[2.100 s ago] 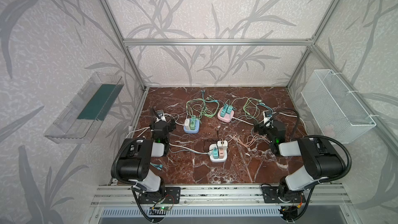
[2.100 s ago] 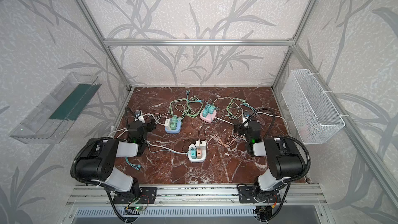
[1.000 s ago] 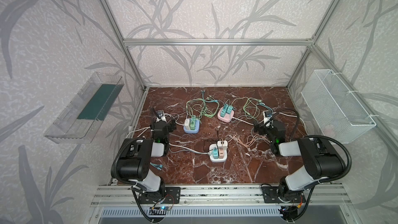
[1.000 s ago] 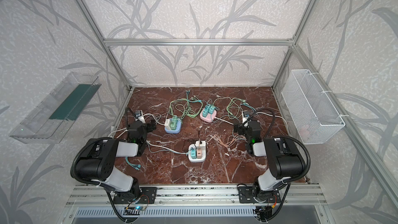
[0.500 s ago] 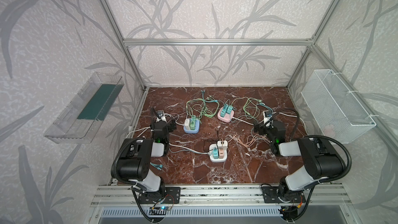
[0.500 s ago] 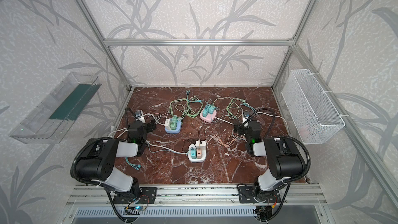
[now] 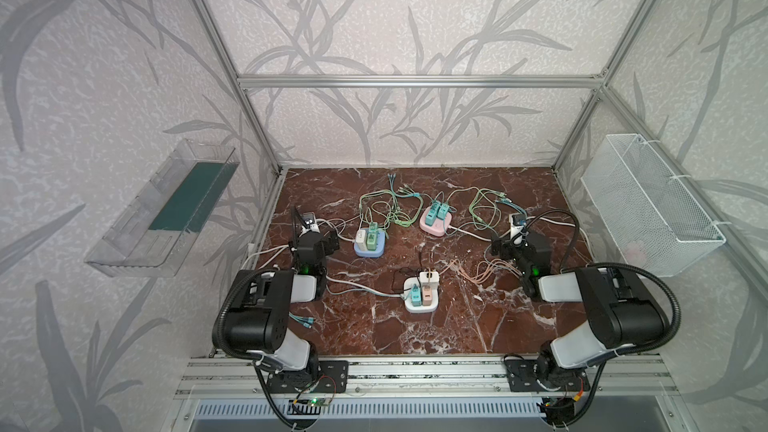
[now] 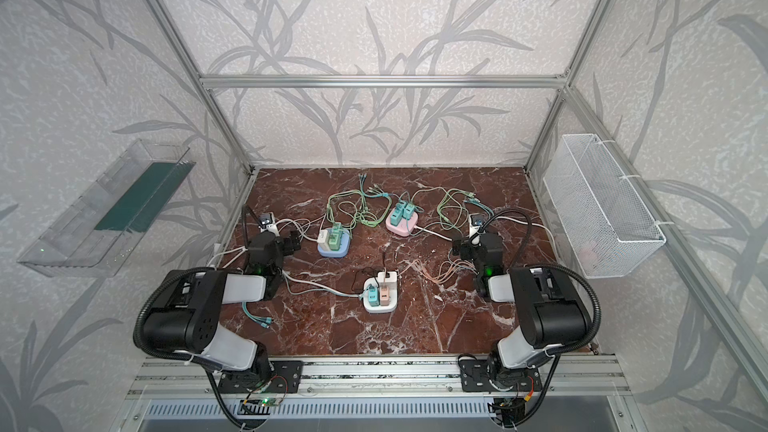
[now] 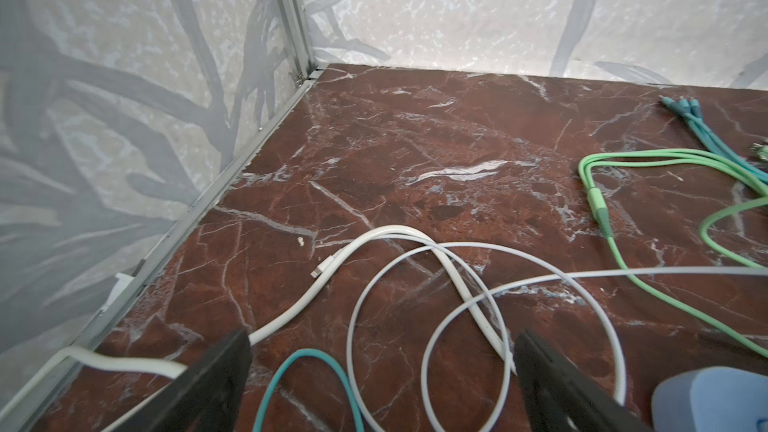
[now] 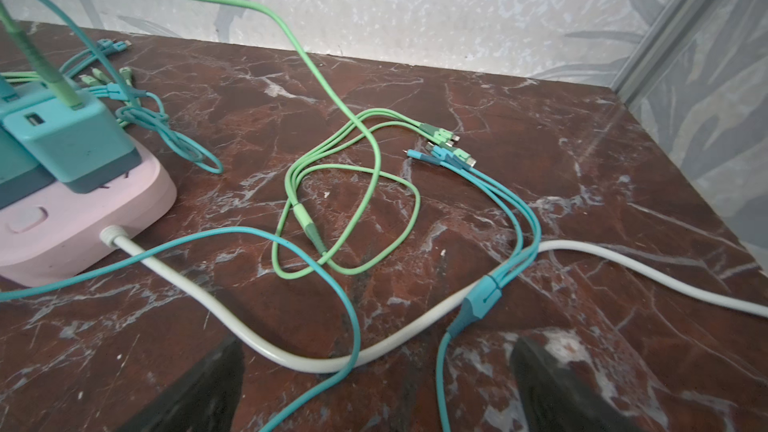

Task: Pull the plug off the socket
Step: 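Reach the left gripper to the teal charger while the right gripper approaches the white strip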

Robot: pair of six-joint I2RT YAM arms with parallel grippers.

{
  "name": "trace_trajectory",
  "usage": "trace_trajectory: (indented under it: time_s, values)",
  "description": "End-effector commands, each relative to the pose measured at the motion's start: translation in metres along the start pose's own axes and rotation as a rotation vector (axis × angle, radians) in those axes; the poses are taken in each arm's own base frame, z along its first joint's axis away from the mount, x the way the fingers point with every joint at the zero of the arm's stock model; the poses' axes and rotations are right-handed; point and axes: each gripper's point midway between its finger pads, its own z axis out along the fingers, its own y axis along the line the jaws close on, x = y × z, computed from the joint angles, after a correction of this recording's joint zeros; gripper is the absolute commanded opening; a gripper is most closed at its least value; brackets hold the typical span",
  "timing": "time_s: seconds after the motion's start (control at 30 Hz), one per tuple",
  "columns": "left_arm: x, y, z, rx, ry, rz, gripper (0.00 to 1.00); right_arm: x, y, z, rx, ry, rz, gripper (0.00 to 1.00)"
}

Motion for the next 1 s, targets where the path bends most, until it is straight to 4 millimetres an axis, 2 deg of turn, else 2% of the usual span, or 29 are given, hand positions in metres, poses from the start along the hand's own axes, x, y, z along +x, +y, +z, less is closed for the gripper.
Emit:
trace_trajectory:
  time_s: [0.0, 0.1, 0.17, 0.27, 0.4, 0.53, 0.77, 0.87, 0.97]
  values:
    - [-0.044, 0.022, -0.014, -0.115, 0.038, -0.085, 0.99, -0.045, -0.007, -0.011, 0.025, 0.011, 0.04, 1.0]
    - [-0.061, 0.01, -0.033, -0.014, 0.067, -0.121, 0.99, -0.065, 0.004, -0.024, -0.044, 0.028, 0.126, 0.97]
    - [-0.065, 0.008, -0.051, 0.025, 0.058, -0.199, 0.99, -0.072, 0.015, -0.035, -0.112, 0.029, 0.182, 0.95]
    - [-0.068, 0.007, -0.076, 0.07, 0.022, -0.281, 0.99, -0.079, 0.034, -0.051, -0.221, 0.025, 0.256, 0.92]
    - [-0.07, -0.006, -0.112, 0.159, -0.007, -0.321, 0.95, -0.08, 0.066, -0.072, -0.369, 0.056, 0.369, 0.86]
    - [-0.064, -0.03, -0.142, 0.253, -0.002, -0.309, 0.94, -0.057, 0.102, -0.089, -0.428, 0.166, 0.364, 0.82]
    - [-0.041, -0.064, -0.174, 0.414, 0.071, -0.345, 0.92, -0.004, 0.157, -0.118, -0.531, 0.276, 0.382, 0.77]
    - [-0.033, -0.079, -0.188, 0.469, 0.11, -0.324, 0.91, 0.012, 0.176, -0.128, -0.567, 0.327, 0.34, 0.76]
    - [-0.025, -0.093, -0.203, 0.518, 0.162, -0.306, 0.91, 0.027, 0.186, -0.133, -0.572, 0.374, 0.33, 0.72]
